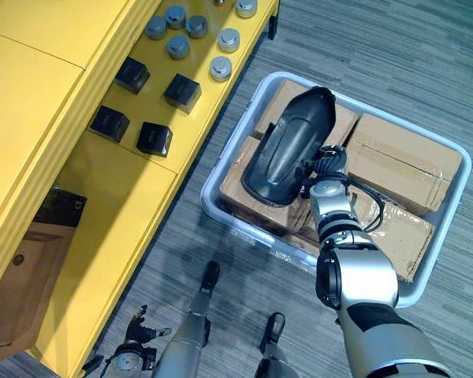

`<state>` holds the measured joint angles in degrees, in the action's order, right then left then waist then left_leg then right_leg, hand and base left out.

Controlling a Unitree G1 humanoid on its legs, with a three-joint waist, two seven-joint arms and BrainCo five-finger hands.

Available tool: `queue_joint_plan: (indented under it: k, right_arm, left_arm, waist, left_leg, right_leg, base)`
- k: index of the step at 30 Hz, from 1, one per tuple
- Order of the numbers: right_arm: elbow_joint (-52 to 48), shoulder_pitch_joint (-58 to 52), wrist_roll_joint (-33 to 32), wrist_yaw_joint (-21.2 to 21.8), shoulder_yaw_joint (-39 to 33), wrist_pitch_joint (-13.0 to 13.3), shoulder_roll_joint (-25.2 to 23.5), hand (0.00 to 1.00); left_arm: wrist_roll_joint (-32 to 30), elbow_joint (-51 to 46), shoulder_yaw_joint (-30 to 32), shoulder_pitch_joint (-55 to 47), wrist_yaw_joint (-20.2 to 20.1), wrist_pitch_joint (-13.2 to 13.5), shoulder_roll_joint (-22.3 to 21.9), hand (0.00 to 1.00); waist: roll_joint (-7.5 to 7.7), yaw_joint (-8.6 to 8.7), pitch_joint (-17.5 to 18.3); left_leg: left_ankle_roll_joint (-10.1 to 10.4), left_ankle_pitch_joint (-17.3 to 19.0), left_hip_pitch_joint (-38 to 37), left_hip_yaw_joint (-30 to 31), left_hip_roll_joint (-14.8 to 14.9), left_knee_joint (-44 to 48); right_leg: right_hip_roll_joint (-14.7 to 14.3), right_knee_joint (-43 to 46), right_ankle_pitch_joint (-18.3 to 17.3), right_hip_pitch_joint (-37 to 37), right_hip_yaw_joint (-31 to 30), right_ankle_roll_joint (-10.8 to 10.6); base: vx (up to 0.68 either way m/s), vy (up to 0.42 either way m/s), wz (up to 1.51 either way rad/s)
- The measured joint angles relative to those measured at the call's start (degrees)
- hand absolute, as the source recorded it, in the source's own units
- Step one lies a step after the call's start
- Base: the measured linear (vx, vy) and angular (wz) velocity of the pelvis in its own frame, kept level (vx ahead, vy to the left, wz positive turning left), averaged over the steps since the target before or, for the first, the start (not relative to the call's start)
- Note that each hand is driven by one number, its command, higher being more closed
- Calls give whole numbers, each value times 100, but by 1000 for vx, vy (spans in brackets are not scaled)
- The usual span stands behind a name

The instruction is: Walk over and take plastic housings, then place them on the shelf

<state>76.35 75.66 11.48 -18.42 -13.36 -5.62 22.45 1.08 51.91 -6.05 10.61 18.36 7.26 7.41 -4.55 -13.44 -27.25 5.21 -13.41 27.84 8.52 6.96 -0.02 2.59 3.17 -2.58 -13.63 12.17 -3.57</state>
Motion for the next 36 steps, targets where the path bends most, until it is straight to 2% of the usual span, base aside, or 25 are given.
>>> queue_joint_plan:
  k: [5, 7, 11, 13, 16, 18, 21, 26, 32, 34, 36]
  right_arm:
    - [350, 115, 117, 270, -468, -229, 381, 100]
    - [372, 80, 138, 279, -426, -357, 512, 100]
    - [239, -75, 136, 246, 128, -344, 666, 100]
    - [-321, -359, 219, 143, 619, -311, 642, 100]
    - [-821, -539, 269, 91, 990, -180, 519, 100]
    - [-1488, -956, 499, -33, 1201, -62, 384, 100]
    - [-2234, -1361, 848, -118, 1353, -7, 316, 100]
    - [-3166, -1869, 1245, -217, 1359, 14, -20, 100]
    - [-3897, -2159, 1383, -307, 1541, 16, -420, 100]
    - [-4192, -2156, 1437, -386, 1622, 18, -568, 100]
    - [-4264, -2132, 1488, -426, 1673, 20, -637, 100]
  left_arm:
    - [10, -383, -140, -71, -118, -94, -7, 0]
    - [44, -642, -222, -168, -213, -110, -23, 0]
    - [111, -917, -210, -183, -244, -103, -24, 0]
    - [214, -1201, -195, -185, -220, -67, -27, 0]
    - [230, -1665, -60, -212, -103, -59, -48, 0]
    - [318, -2393, 75, -246, 81, 17, -94, 0]
    - [330, -3245, 135, -107, 255, 107, -101, 0]
    - [350, -3817, 331, 595, 526, 111, -80, 0]
    - [1517, -3741, -155, 1558, 488, 314, 33, 0]
    - [2186, -3284, -476, 2055, 361, 357, 26, 0]
    - [2365, -3072, -530, 2220, 310, 366, 0, 0]
  waist:
    - [-59, -35, -32]
    - [-73, -14, -38]
    - [-74, 31, -39]
    - [-70, 70, -41]
    - [-58, 163, -49]
    - [-57, 274, -49]
    - [-56, 404, -48]
    - [-36, 646, -35]
    - [138, 823, 59]
    - [169, 839, 77]
    - [184, 876, 90]
  left_leg:
    - [30, -114, -231, 127, -5, -251]
    - [9, -142, -307, 119, -58, -318]
    - [7, -142, -450, 82, -97, -376]
    - [7, -142, -562, 46, -78, -398]
    - [7, -141, -674, -71, -38, -437]
    - [7, -141, -849, -149, -21, -483]
    - [7, -139, -923, -221, -5, -487]
    - [-1, -147, -976, -258, 10, -490]
    - [-6, -158, -1012, -355, 30, -488]
    - [-6, -158, -1052, -398, 31, -487]
    - [-6, -158, -1061, -408, 33, -487]
  right_leg:
    - [14, 42, -90, 180, 159, 4]
    - [70, 46, -113, 233, 171, -29]
    - [127, 55, -128, 330, 172, -52]
    - [129, 115, -128, 382, 128, -52]
    - [126, 154, -128, 392, 68, -51]
    - [125, 155, -132, 500, -15, -49]
    - [120, 154, -156, 538, -52, -56]
    - [93, 164, -157, 569, -71, -54]
    - [110, 196, -151, 564, -126, -53]
    - [119, 224, -149, 566, -201, -52]
    - [119, 230, -148, 566, -207, -51]
  base:
    - [58, -58, 19]
    - [75, -16, 7]
    - [65, -17, 2]
    - [39, -37, -7]
    - [11, -36, -21]
    - [-13, -28, -18]
    - [-35, -10, -15]
    - [-33, -1, -6]
    - [6, 1, -2]
    - [5, 10, -10]
    - [-5, 5, -3]
